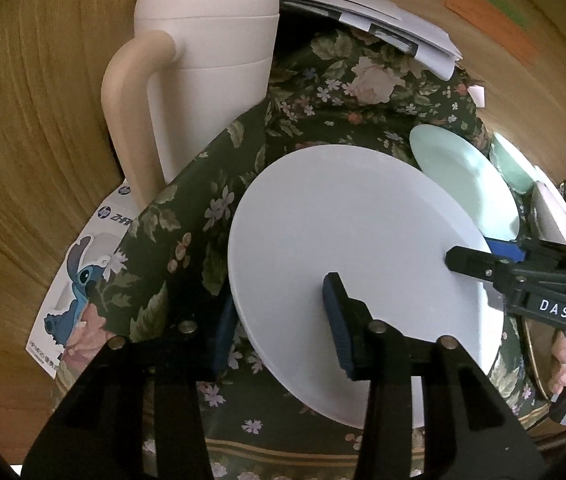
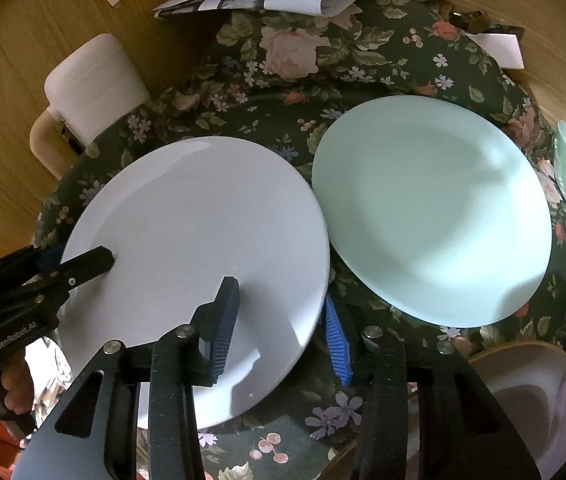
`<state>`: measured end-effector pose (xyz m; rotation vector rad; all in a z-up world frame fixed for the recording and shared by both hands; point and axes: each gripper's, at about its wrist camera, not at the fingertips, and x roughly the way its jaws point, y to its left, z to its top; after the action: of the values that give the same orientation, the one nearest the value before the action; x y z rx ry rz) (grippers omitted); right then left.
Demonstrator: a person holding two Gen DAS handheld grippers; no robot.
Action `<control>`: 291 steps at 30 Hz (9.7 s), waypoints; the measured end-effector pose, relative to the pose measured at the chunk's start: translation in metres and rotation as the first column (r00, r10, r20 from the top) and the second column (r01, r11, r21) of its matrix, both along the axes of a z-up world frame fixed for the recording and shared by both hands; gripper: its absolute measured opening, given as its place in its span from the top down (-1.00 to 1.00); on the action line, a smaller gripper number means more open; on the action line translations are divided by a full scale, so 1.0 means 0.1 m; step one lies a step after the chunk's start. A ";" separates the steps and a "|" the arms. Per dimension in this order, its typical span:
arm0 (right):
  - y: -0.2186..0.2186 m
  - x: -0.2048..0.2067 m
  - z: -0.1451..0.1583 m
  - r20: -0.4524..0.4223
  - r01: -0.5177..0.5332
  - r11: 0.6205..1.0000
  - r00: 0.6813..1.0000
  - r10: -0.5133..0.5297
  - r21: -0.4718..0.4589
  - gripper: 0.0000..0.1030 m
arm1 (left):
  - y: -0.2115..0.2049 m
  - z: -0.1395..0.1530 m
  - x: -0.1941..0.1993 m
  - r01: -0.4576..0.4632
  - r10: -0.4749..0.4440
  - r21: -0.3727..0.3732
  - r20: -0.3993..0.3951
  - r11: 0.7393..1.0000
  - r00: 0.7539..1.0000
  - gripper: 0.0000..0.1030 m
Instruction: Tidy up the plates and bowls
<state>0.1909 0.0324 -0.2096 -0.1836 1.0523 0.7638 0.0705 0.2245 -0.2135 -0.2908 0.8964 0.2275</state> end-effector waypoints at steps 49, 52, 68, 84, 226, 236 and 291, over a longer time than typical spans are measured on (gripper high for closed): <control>-1.14 -0.45 0.68 0.177 0.163 0.969 0.964 -0.196 0.184 0.28 | -0.81 0.63 -0.05 0.109 -0.108 0.001 0.157 0.994 0.982 0.18; -1.25 -0.48 0.70 0.183 0.175 0.966 0.960 -0.211 0.192 0.28 | -0.90 0.67 -0.07 0.126 -0.125 0.006 0.164 0.992 0.979 0.18; -1.76 -0.64 0.69 0.184 0.243 0.948 0.942 -0.282 0.207 0.28 | -1.34 0.69 -0.09 0.205 -0.205 0.014 0.164 0.979 0.965 0.18; -2.09 -0.66 0.45 0.116 0.315 0.929 0.933 -0.341 0.193 0.28 | -1.69 0.47 0.01 0.269 -0.267 -0.004 0.097 0.963 0.959 0.18; -0.93 1.36 0.26 0.019 0.114 0.975 0.993 -0.113 -0.193 0.21 | -0.66 0.11 1.38 0.144 -0.153 0.120 0.067 0.982 0.986 -0.87; -0.70 0.88 0.24 -0.024 0.033 0.992 0.999 -0.037 -0.125 0.25 | -0.57 0.08 1.29 0.153 -0.159 0.148 0.032 0.977 0.987 -0.42; -1.11 0.30 0.63 0.098 0.166 0.978 0.979 -0.179 0.129 0.27 | -0.84 0.54 0.91 0.197 -0.200 0.048 0.075 0.979 0.977 0.25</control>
<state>0.2213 -0.0788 -0.1469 -0.0293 0.9024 0.6504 0.1617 0.1405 -0.1594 -0.1702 0.8346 0.0487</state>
